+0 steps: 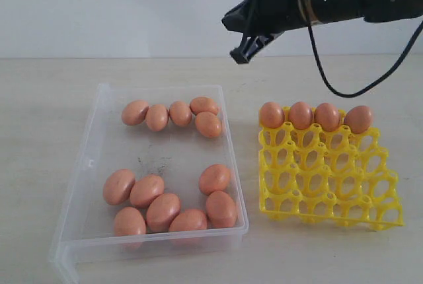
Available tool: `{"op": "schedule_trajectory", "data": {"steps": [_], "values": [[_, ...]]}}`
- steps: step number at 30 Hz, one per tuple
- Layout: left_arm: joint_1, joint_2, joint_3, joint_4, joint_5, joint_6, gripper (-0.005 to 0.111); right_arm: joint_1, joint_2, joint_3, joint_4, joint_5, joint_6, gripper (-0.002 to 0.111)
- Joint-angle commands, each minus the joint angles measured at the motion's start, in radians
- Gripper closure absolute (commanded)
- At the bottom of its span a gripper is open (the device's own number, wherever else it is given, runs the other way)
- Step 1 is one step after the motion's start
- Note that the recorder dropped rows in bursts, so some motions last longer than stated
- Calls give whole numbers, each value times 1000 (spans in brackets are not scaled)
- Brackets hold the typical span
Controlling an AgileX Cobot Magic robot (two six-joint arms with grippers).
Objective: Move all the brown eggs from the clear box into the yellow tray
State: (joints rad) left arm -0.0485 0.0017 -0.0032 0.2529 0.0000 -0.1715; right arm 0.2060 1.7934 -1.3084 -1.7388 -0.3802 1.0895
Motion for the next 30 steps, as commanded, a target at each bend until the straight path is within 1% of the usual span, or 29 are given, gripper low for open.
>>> {"op": "schedule_trajectory", "data": {"steps": [1,3,5,7,8,10,12,13,15,16,17,19,20,21,23,25,26,28,30], "values": [[-8,-2,3,-2,0,1,103,113,6,50,-6,649,-533,109],[-8,-2,3,-2,0,1,103,132,35,52,-6,795,-628,109],[-8,-2,3,-2,0,1,103,130,55,39,-6,886,-609,109],[-8,-2,3,-2,0,1,103,108,71,-4,-6,952,-522,109],[-8,-2,3,-2,0,1,103,98,76,-31,-6,988,-454,109],[-8,-2,3,-2,0,1,103,62,72,-102,-6,1056,-110,109],[-8,-2,3,-2,0,1,103,21,35,-117,-6,1035,203,109],[-8,-2,3,-2,0,1,103,-5,8,-102,-6,946,299,109],[-8,-2,3,-2,0,1,103,-72,-34,-66,-6,647,448,109],[-8,-2,3,-2,0,1,103,-105,-46,-68,-6,464,508,109],[-8,-2,3,-2,0,1,103,-127,-48,-87,-6,326,560,109],[-8,-2,3,-2,0,1,103,-137,-48,-111,8,170,567,109],[-8,-2,3,-2,0,1,103,-137,-52,-111,68,101,498,109],[-8,-2,3,-2,0,1,103,-137,-57,-108,125,22,389,109],[-8,-2,3,-2,0,1,103,-137,-63,-77,238,-263,172,109],[-8,-2,3,-2,0,1,103,-135,-66,-46,275,-565,-10,109],[-8,-2,3,-2,0,1,103,-124,-66,-36,301,-687,-66,109],[-8,-2,3,-2,0,1,103,-90,-72,-27,336,-792,-99,109],[-8,-2,3,-2,0,1,103,-45,-80,-27,282,-803,-126,109]]}}
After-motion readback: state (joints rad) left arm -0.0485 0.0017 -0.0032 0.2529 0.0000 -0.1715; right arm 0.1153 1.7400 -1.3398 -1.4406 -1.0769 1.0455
